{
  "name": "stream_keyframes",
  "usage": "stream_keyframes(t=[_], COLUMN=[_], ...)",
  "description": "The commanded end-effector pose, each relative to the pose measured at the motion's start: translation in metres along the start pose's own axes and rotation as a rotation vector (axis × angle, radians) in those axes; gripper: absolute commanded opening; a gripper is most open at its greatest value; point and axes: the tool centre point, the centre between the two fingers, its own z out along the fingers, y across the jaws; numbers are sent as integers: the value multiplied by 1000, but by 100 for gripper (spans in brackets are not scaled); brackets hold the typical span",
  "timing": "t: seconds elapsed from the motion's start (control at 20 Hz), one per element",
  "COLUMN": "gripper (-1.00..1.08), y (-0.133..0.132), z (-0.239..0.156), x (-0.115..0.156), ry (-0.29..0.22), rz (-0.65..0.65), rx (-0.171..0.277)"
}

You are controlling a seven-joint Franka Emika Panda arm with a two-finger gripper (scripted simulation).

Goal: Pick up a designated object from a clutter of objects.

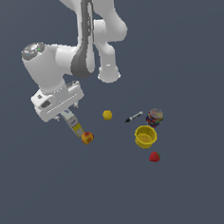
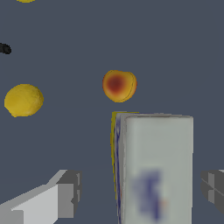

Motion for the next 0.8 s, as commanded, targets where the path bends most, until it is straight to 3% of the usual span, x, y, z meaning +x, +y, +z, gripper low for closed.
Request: stream_keyframes(t=[0.0,0.25,0.3,0.75], gripper=[100,100,-100,-100], y=[0,1,1,1], z=[9,16,16,16], x=[0,0,0,0], ry=[0,0,0,0], rz=[0,-1,-1,-1], rx=[0,0,0,0])
